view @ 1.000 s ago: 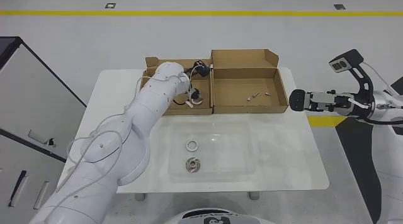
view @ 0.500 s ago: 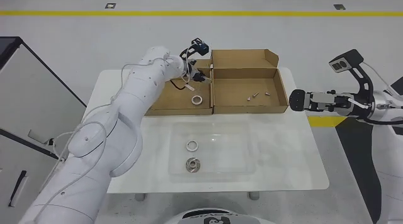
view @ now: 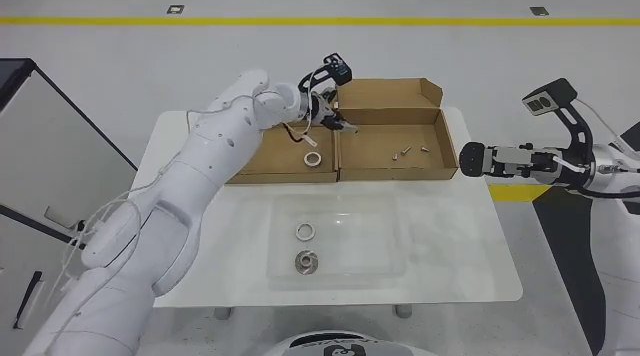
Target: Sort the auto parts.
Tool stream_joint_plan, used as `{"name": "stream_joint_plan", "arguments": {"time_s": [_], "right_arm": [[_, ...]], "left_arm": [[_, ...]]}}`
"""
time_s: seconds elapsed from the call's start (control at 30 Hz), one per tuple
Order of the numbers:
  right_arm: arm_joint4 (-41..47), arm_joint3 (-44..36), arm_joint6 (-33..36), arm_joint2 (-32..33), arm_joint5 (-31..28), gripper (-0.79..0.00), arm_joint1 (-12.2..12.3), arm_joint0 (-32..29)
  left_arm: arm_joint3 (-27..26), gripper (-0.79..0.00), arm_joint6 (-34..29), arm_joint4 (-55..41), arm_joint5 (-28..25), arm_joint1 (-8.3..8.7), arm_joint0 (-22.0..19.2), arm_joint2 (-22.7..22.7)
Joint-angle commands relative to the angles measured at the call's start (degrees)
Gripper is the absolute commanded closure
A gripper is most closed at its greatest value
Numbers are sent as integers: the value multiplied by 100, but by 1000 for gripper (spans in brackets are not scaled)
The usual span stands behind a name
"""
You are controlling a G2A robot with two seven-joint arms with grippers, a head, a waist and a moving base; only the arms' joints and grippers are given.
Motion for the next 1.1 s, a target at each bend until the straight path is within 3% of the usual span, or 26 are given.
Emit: {"name": "stream_joint_plan", "arguments": {"time_s": [0.0,0.17,0.4,0.83,1.07], "right_arm": [[0,0,0,0,0,-785,0,0],[0,0,0,0,0,-785,0,0],[0,0,0,0,0,-785,0,0],[0,0,0,0,0,-785,0,0],[0,0,0,0,0,-785,0,0]], "left_arm": [[-1224,-785,-494,43,346,275,557,-441],[-3307,-785,-1373,85,762,732,1813,-1405],[-4767,-785,-1983,114,798,982,2697,-1925],[-6083,-785,-3041,-231,929,1212,3508,-2052],[-6129,-785,-3027,-252,920,1218,3524,-2050]]}}
